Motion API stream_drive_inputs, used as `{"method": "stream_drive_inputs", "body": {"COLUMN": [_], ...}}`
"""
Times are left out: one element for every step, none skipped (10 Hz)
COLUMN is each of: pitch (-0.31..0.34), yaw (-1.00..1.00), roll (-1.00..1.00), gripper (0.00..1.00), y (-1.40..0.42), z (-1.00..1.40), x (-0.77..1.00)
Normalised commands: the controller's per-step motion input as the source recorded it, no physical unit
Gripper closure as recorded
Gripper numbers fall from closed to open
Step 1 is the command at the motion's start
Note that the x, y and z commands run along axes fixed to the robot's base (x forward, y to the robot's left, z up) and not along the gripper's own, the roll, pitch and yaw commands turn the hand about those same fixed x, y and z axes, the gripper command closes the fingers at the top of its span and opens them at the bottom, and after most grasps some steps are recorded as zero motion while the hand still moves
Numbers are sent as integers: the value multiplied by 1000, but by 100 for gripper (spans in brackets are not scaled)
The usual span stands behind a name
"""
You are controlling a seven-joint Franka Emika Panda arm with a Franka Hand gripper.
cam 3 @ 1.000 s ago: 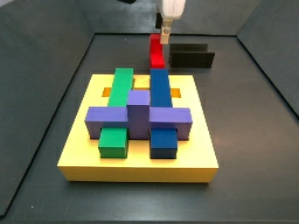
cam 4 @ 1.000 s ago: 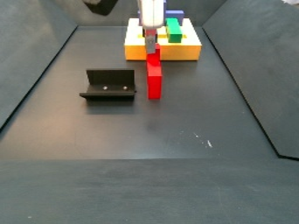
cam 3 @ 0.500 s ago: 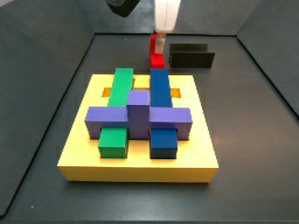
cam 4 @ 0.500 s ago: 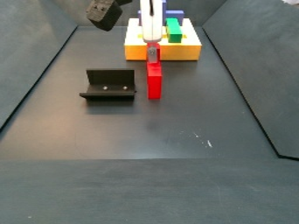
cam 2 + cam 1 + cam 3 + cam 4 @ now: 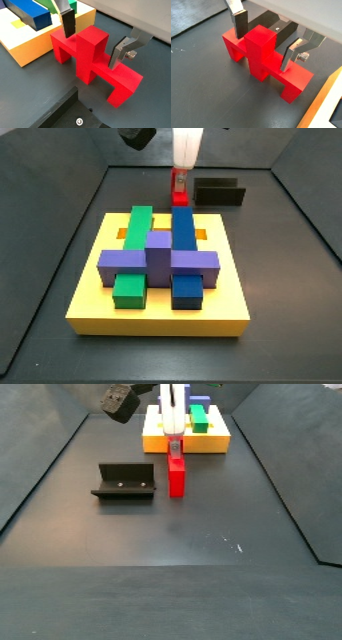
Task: Pick up the red object. Move up. Move to above the board. Insert the red object.
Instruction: Pick up the red object.
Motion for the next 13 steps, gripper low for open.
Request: {"method": "stream_drive_inputs", "body": {"pitch": [0, 0, 0, 0, 0, 0, 0, 0, 0, 0, 0, 0, 0], "yaw": [0, 0, 0, 0, 0, 0, 0, 0, 0, 0, 0, 0, 0], "roll": [0, 0, 0, 0, 0, 0, 0, 0, 0, 0, 0, 0, 0], "gripper": [100, 100, 100, 100, 100, 100, 100, 100, 100, 100, 100, 100, 100], "y": [0, 0, 0, 0, 0, 0, 0, 0, 0, 0, 0, 0, 0], "z": [0, 0, 0, 0, 0, 0, 0, 0, 0, 0, 0, 0, 0], "x": [0, 0, 0, 0, 0, 0, 0, 0, 0, 0, 0, 0, 0]}}
